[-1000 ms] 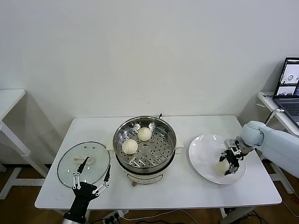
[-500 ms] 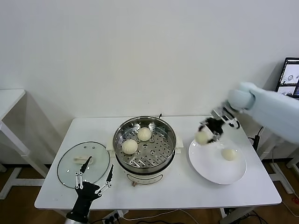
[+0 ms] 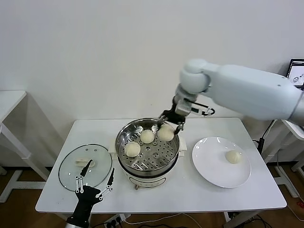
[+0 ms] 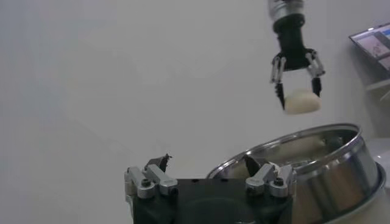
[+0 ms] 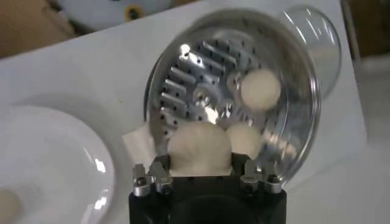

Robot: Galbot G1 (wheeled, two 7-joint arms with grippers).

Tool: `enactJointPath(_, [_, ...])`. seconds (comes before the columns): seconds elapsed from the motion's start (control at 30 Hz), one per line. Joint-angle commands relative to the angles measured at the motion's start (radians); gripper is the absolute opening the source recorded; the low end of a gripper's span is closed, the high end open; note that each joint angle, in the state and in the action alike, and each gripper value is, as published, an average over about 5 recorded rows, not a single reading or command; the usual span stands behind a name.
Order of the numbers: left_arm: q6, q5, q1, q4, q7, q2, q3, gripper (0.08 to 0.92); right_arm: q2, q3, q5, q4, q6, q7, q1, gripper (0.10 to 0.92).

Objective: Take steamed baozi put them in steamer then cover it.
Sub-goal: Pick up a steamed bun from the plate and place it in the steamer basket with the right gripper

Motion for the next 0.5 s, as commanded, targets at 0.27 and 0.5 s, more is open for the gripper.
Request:
enactJointPath(0.27, [-0.005, -0.001, -0.005, 0.004, -0.005, -0.006, 0.005, 0.823, 0.149, -0.023, -0.22, 0.043, 0.236, 0.036, -0.096, 0.679])
enactJointPath(0.5, [-0.006, -0.001, -0.009, 0.006, -0.008, -0.007, 0.008, 0.823, 0.157, -0.012, -0.274, 0.021, 0.254, 0.05, -0.149, 0.683])
